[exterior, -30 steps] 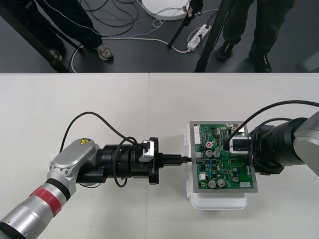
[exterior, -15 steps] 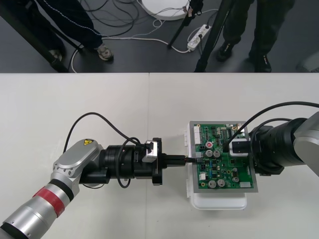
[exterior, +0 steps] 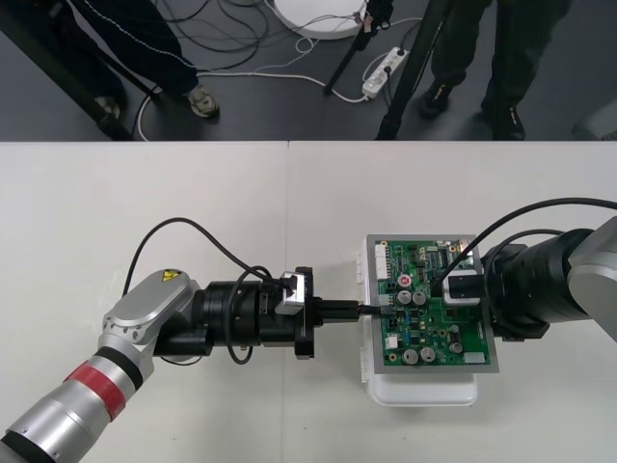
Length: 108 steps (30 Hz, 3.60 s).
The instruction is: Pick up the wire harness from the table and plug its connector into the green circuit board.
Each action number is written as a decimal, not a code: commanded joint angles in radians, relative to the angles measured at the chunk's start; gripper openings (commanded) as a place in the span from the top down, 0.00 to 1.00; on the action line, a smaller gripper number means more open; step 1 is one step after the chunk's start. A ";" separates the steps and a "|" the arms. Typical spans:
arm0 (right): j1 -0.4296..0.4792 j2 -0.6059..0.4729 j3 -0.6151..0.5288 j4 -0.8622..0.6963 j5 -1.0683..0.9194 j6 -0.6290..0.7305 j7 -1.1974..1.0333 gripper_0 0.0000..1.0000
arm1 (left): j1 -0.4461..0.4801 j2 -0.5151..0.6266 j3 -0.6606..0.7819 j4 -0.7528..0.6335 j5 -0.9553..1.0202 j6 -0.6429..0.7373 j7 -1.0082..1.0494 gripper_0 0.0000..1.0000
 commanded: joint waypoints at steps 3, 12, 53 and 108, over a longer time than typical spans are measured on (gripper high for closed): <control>-0.001 0.010 0.017 -0.017 -0.015 -0.008 0.025 0.00 | -0.001 -0.029 -0.026 -0.032 -0.002 0.041 -0.006 1.00; -0.001 0.010 0.019 -0.017 -0.026 -0.008 0.025 0.00 | -0.002 -0.034 -0.049 -0.032 0.012 0.061 -0.008 1.00; -0.006 0.027 0.019 -0.024 -0.063 0.015 0.014 0.00 | -0.002 -0.052 -0.088 -0.067 0.041 0.108 0.010 1.00; 0.006 -0.175 -0.167 0.045 -0.302 0.015 0.101 0.00 | 0.074 0.325 -0.071 -0.187 0.138 0.113 -0.043 0.00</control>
